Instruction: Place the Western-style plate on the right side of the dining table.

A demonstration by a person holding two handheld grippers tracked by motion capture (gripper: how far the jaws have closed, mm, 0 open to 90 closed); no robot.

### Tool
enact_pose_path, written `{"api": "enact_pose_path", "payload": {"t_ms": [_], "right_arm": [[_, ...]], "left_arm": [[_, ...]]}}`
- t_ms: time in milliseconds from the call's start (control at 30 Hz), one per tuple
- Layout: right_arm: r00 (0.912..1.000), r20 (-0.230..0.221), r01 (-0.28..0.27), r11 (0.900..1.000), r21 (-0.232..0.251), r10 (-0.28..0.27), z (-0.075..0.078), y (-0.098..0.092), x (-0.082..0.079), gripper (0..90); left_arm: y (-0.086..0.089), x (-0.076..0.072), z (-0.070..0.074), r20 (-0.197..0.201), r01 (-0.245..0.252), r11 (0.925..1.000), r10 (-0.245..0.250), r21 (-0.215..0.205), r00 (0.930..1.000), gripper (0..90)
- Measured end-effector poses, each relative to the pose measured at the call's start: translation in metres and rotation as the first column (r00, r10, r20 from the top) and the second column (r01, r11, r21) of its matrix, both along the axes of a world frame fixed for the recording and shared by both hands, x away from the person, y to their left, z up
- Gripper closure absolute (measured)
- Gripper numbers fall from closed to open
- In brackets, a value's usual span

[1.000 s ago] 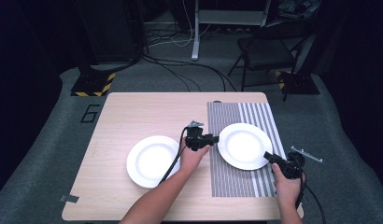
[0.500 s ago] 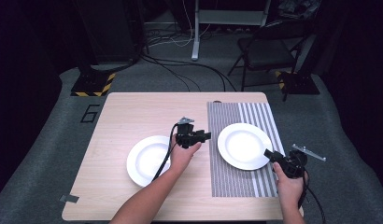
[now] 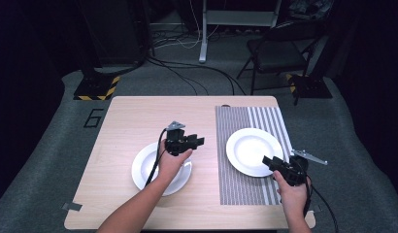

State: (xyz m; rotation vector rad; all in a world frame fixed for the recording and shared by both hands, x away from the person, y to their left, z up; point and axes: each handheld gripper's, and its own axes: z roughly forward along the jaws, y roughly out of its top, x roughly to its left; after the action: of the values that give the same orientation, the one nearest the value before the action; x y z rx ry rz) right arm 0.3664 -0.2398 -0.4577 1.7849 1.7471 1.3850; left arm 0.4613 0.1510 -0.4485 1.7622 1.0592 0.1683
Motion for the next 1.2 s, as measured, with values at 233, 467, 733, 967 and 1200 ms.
{"api": "enact_pose_path", "payload": {"t_ms": [233,467,733,967,1200], "right_arm": [[0.9995,-0.004,-0.032,0.999,0.001,0.032,0.000,0.010,-0.001,48.6],[0.9966,-0.011,-0.082,0.996,-0.036,0.082,0.000,0.024,-0.004,47.2],[0.9887,-0.028,-0.148,0.989,-0.023,0.147,-0.006,0.036,-0.011,44.9],[0.9799,-0.022,-0.199,0.979,-0.051,0.198,-0.017,0.045,-0.016,45.0],[0.9673,-0.001,-0.253,0.965,-0.068,0.254,-0.027,0.056,-0.019,45.0]], "left_arm": [[0.044,-0.008,-0.002,-0.022,-0.060,0.9981,0.059,-0.015,0.9980,55.8],[0.082,-0.021,-0.005,-0.019,-0.097,0.9953,0.097,0.007,0.9951,55.2],[0.118,-0.041,-0.011,-0.013,-0.141,0.9886,0.142,0.051,0.9897,52.2],[0.139,-0.056,-0.020,0.002,-0.136,0.9870,0.137,0.085,0.9906,49.6],[0.153,-0.064,-0.032,0.007,-0.155,0.9852,0.155,0.073,0.9879,48.3]]}}
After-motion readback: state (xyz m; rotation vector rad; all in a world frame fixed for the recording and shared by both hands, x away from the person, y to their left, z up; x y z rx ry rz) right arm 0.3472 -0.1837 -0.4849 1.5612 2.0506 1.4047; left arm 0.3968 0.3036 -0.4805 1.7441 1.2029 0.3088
